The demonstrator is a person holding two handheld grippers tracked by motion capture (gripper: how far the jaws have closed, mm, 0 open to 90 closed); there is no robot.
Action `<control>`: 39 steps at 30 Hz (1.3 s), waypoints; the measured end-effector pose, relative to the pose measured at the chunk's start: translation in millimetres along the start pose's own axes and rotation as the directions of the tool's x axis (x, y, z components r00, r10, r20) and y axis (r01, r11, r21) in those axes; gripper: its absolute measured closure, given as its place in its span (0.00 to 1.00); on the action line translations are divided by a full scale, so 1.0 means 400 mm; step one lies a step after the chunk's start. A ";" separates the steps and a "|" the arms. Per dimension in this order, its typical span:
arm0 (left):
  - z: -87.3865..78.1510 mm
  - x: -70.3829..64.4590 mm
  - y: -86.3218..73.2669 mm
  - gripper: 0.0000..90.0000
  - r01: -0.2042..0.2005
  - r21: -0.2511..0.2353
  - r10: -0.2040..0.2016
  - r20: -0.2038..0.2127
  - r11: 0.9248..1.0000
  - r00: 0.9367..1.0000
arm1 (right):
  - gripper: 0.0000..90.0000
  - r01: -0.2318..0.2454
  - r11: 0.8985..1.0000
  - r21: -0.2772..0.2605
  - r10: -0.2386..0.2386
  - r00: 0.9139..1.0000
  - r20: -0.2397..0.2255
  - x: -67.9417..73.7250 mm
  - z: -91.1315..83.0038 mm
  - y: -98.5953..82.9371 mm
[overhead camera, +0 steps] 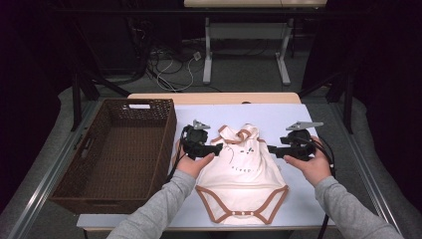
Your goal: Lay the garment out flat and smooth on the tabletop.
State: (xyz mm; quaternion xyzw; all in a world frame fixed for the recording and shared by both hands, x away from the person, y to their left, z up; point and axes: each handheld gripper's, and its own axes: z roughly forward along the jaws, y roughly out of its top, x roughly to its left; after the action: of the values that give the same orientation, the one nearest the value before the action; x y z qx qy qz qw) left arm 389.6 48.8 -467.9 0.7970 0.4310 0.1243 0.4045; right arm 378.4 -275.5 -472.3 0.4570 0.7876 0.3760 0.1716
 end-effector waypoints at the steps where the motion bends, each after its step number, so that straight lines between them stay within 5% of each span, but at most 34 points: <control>1: -0.001 0.003 0.007 0.40 -0.006 0.003 0.006 0.000 1.000 1.000 | 0.39 -0.001 1.000 -0.007 0.001 1.000 0.000 -0.002 0.000 0.009; 6: 0.000 0.011 0.047 0.37 -0.064 0.006 0.064 -0.030 0.998 0.998 | 0.37 0.030 0.999 -0.034 -0.029 0.999 0.039 -0.013 0.001 0.056; 15: 0.026 0.045 0.095 0.30 -0.005 -0.006 0.005 -0.023 1.000 1.000 | 0.31 0.033 0.999 -0.007 -0.032 0.995 0.092 -0.024 0.023 0.116; 20: 0.044 0.053 0.103 0.25 -0.028 -0.015 0.027 -0.041 0.999 0.999 | 0.23 -0.010 0.999 -0.031 0.011 0.998 0.055 -0.025 0.052 0.127; 25: 0.083 0.069 0.100 0.33 -0.043 0.008 0.043 -0.044 0.999 0.998 | 0.23 0.026 0.999 -0.027 -0.024 0.997 0.077 -0.034 0.092 0.124; 29: 0.116 0.090 0.093 0.38 -0.035 0.039 0.036 -0.034 0.999 0.999 | 0.35 0.014 1.000 -0.020 -0.012 0.995 0.095 -0.047 0.126 0.120; 33: 0.150 0.105 0.080 0.39 -0.013 0.056 0.015 -0.036 0.998 0.999 | 0.45 0.007 1.000 -0.015 -0.006 0.998 0.063 -0.058 0.157 0.112; 39: 0.195 0.128 0.055 0.41 0.037 0.073 -0.035 -0.032 0.997 0.999 | 0.49 0.025 1.000 0.003 -0.025 0.999 0.032 -0.064 0.203 0.097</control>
State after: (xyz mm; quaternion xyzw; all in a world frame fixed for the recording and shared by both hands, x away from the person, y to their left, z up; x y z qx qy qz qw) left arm 475.7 40.5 -509.0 0.8013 0.4557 0.1134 0.3706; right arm 464.8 -250.3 -498.6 0.4533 0.7908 0.3656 0.1883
